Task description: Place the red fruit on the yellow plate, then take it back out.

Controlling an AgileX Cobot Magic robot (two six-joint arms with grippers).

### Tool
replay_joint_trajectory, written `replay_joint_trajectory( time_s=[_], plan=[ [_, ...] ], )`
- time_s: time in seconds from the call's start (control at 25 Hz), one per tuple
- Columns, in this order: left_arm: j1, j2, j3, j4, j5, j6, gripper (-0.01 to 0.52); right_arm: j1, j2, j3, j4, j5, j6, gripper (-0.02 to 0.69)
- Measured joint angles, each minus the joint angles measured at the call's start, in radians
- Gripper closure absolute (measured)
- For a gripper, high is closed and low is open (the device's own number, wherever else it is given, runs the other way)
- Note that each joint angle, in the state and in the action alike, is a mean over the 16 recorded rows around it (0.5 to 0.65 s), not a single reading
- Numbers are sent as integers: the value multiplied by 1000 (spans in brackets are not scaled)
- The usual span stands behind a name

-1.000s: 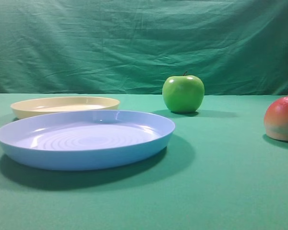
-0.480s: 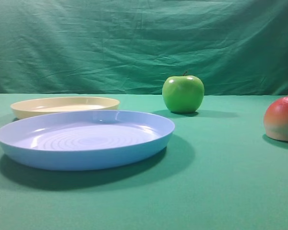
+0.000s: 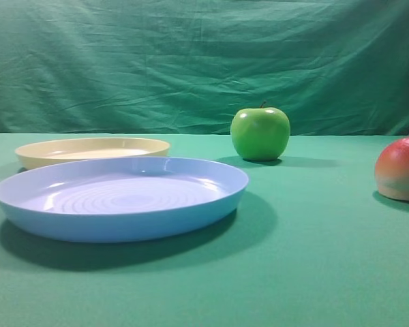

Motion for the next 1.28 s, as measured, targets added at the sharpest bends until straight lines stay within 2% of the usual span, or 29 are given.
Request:
replay_joint_trajectory(
  time_s=[0.56, 1.28],
  plan=[
    [0, 0, 0, 0, 0, 0, 514, -40, -115, 348, 13, -163, 0, 665],
    [0, 0, 0, 0, 0, 0, 514, -40, -115, 384, 13, -94, -4, 665]
  ],
)
